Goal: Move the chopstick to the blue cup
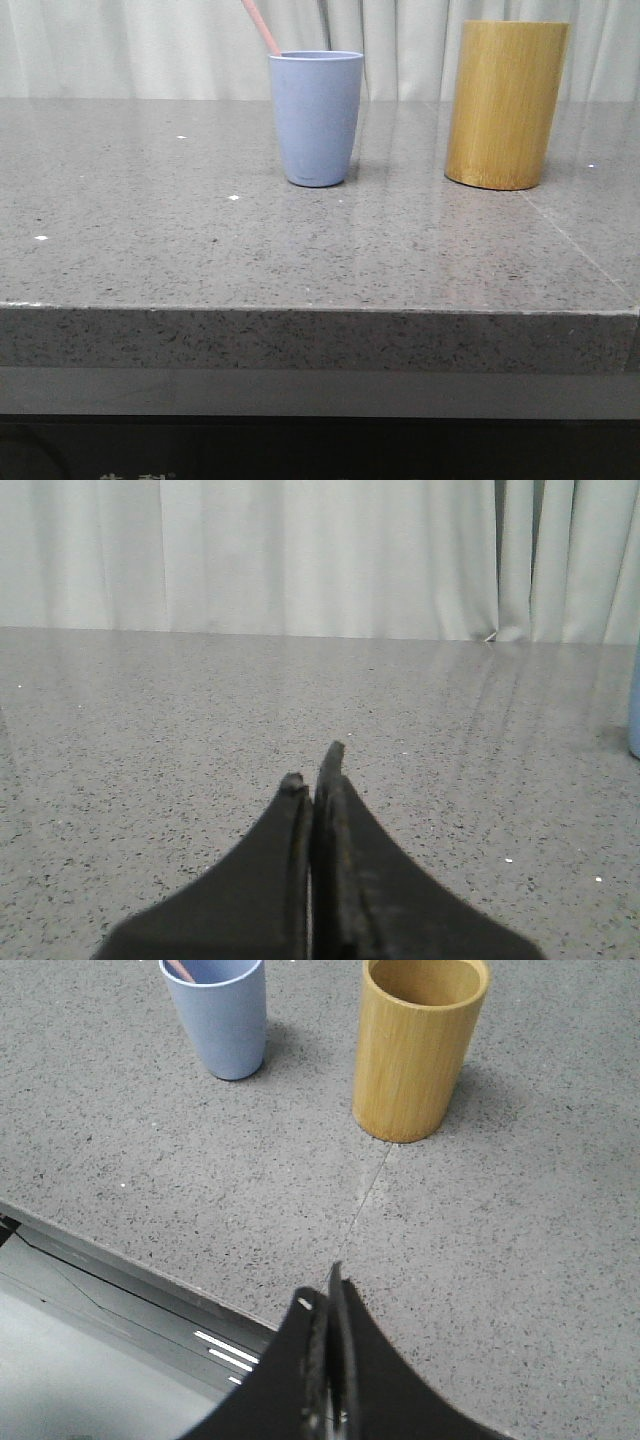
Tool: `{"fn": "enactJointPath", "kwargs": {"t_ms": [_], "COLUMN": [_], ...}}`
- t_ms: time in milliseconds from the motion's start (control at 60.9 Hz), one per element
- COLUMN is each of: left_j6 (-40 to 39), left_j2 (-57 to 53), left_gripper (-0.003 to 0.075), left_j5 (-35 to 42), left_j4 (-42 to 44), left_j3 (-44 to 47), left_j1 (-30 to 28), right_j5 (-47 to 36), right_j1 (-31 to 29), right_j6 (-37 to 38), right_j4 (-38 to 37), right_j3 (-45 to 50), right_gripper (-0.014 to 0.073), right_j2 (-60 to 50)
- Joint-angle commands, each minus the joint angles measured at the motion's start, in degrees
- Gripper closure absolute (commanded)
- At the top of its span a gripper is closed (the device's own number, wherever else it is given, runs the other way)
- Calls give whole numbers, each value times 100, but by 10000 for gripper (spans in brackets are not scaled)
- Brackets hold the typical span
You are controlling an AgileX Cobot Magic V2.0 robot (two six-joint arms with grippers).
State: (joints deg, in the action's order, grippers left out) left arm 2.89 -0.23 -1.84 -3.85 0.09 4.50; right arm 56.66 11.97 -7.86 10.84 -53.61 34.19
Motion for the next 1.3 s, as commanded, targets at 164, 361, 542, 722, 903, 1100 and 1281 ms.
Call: {"fn": "enactJointPath", "kwargs": {"t_ms": [164, 361, 542, 722, 903, 1100, 1281], "left_j6": [-55, -289, -289, -289, -289, -289, -289], "left_j2": [-155, -155, -155, -155, -155, -155, -155], "left_gripper": [739, 739, 739, 739, 739, 739, 739], "left_j5": [445, 574, 775, 742, 742, 742, 742], "left_j4": [-70, 122, 91, 91, 91, 91, 91], "left_j3": [55, 55, 55, 55, 55, 55, 55], "left_j1": [44, 44, 44, 44, 44, 44, 44], "right_j5": [-338, -338, -338, -338, -338, -338, -356], "right_j1": [-24, -24, -24, -24, -24, -24, -24], "right_j6": [-11, -11, -11, -11, -11, -11, -11], "right_j4": [4, 4, 4, 4, 4, 4, 4], "right_j3": [-129, -129, -129, -129, -129, -129, -115], "right_gripper": [662, 662, 662, 662, 662, 662, 662], "right_j2": [37, 37, 37, 37, 37, 37, 32]}}
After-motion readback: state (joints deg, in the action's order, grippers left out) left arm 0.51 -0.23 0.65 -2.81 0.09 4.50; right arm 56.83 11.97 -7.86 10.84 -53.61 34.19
